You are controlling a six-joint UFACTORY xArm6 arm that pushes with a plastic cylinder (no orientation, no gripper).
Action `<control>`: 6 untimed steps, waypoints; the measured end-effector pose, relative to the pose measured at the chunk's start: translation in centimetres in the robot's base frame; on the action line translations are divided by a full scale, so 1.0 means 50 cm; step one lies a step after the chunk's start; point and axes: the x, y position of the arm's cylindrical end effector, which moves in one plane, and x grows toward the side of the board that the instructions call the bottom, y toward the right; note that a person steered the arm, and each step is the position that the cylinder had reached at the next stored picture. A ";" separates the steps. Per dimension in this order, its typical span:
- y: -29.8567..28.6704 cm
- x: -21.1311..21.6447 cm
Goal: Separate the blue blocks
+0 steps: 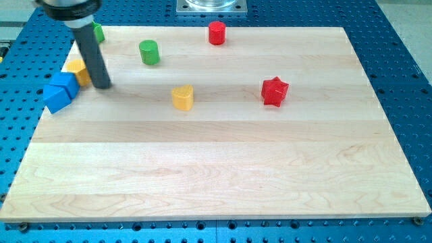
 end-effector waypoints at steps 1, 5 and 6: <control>-0.017 -0.002; -0.159 0.262; -0.159 0.165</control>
